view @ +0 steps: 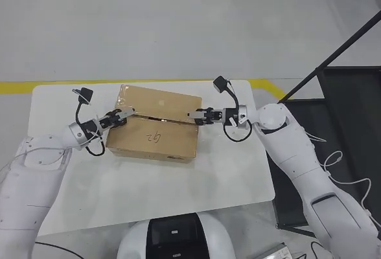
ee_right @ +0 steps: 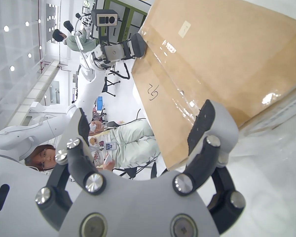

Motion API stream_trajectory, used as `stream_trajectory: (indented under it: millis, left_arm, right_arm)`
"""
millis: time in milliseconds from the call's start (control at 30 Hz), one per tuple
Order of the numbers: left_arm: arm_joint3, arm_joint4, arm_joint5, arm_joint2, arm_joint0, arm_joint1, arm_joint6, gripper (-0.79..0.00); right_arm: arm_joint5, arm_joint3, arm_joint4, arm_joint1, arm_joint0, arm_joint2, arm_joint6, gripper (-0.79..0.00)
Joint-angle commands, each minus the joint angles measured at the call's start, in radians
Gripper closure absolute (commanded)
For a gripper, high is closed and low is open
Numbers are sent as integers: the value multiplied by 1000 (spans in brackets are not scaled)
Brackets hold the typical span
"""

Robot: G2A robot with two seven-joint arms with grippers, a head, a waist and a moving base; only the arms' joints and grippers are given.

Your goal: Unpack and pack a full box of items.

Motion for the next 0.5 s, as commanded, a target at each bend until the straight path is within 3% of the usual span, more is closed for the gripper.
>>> stream_trajectory:
  millis: [0, 133, 333, 467]
  left_arm:
    - [1, -1, -1, 1, -4, 0, 0, -785]
    - [2, -13, -1, -6, -6, 0, 4, -785]
    - [-24, -181, -44, -24, -5, -2, -57, -785]
    - [1, -159, -46, -20, -25, -4, -37, -785]
  right_arm:
    - [2, -11, 1, 3, -8, 9, 1, -785]
    - [6, -39, 19, 11, -29, 31, 10, -785]
    - [17, -72, 15, 21, -58, 53, 16, -785]
    - [22, -79, 14, 23, -68, 50, 11, -785]
